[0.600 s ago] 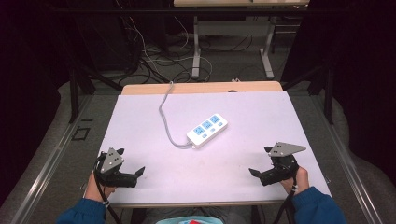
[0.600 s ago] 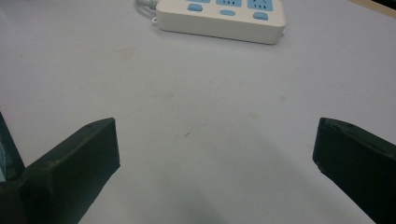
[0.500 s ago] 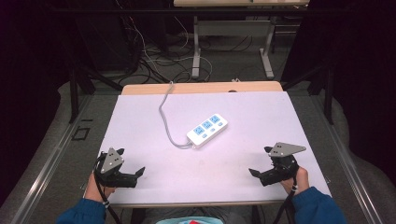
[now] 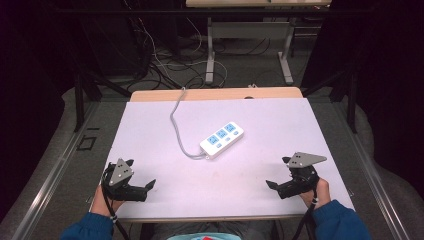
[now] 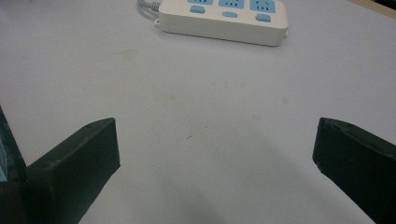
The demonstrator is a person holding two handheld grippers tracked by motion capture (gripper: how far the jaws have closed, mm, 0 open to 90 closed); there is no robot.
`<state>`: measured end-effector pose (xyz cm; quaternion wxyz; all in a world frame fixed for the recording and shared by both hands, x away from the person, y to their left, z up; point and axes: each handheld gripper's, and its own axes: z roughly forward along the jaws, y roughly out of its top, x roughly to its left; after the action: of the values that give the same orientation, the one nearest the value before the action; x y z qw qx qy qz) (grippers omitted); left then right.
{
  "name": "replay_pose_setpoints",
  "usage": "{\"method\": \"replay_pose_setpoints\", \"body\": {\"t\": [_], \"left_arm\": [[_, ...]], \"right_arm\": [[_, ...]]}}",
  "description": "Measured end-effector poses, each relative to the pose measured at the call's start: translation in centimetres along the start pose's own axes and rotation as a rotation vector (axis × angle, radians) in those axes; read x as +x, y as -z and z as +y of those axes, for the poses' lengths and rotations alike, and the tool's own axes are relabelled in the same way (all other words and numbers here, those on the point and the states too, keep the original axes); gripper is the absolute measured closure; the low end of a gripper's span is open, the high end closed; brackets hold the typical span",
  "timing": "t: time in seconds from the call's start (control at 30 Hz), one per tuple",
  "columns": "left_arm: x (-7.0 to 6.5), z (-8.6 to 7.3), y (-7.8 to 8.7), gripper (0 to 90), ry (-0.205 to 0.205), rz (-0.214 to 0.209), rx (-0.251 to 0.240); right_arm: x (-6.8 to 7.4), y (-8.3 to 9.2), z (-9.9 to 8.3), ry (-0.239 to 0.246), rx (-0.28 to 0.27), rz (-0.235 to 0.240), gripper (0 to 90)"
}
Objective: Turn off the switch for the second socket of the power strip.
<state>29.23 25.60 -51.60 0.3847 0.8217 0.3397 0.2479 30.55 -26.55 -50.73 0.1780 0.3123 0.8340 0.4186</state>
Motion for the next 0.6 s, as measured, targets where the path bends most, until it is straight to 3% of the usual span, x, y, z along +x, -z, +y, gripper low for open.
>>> {"method": "replay_pose_setpoints", "body": {"t": [0.27,0.6], "left_arm": [[0.0,0.0,-0.2,0.0,-0.021,0.003,0.011],[-0.1,0.0,-0.5,0.0,-0.020,0.002,0.011]], "right_arm": [[-0.2,-0.7,0.4,0.027,0.013,0.011,0.4],[-0.9,-1.8,1.3,0.001,0.030,0.024,0.5]]}}
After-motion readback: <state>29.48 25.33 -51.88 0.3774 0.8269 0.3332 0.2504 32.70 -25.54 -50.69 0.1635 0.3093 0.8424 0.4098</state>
